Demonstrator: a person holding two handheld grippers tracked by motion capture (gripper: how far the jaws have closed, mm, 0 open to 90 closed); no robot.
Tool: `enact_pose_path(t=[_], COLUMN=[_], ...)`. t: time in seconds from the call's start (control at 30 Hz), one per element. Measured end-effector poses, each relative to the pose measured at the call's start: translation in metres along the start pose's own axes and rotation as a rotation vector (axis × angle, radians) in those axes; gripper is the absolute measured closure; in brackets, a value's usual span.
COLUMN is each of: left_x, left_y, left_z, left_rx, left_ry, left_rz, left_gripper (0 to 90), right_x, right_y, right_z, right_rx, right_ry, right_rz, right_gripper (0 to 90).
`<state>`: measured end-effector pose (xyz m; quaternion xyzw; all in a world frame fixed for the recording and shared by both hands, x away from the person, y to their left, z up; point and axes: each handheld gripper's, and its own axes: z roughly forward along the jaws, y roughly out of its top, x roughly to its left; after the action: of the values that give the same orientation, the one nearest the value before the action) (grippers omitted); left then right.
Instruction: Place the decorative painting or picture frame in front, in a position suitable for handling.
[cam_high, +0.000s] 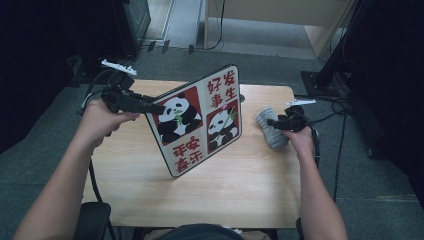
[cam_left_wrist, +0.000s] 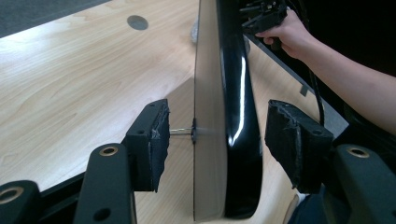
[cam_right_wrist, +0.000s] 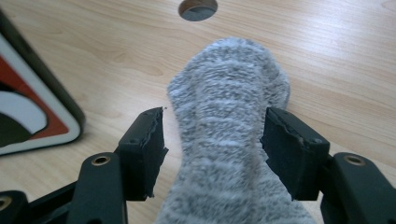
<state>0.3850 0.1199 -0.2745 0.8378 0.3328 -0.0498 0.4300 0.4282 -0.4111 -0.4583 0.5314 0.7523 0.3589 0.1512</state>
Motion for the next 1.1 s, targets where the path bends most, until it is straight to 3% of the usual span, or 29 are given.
enact_pose_path(t=[0.17, 0.33, 0.43, 0.6, 0.73, 0.93, 1.1], left_x=[-0.001, -0.004, -0.004, -0.002, 0.0, 0.001, 0.001], left_y=[-0.013, -0.023, -0.028, -0.037, -0.043, -0.049, -0.054], left_z=[0.001, 0.003, 0.003, 0.002, 0.001, -0.001, 0.008], left_rx=[-0.013, -0.005, -0.009, -0.036, -0.038, -0.07, -0.08], left_ry=[-0.003, -0.002, 0.005, -0.01, 0.005, 0.009, -0.005], left_rz=[-0.01, -0.006, -0.004, -0.024, -0.03, -0.033, -0.026], left_gripper=[40.1, 39.8, 39.3, 38.6, 38.5, 38.7, 39.2], right_x=[-0.003, -0.002, -0.003, -0.01, -0.009, -0.002, 0.007], right_y=[-0.002, -0.004, -0.004, -0.007, -0.005, 0.008, 0.018], right_z=[0.017, 0.031, 0.035, 0.042, 0.04, 0.032, 0.017], right_rx=[0.027, 0.077, 0.092, 0.088, 0.1, 0.099, 0.06], right_ry=[0.017, -0.024, -0.039, -0.018, -0.028, 0.012, 0.041], right_rz=[0.016, 0.001, -0.008, 0.057, 0.049, 0.031, 0.025], right_gripper=[40.4, 44.6, 52.7, 65.0, 71.3, 71.9, 71.5])
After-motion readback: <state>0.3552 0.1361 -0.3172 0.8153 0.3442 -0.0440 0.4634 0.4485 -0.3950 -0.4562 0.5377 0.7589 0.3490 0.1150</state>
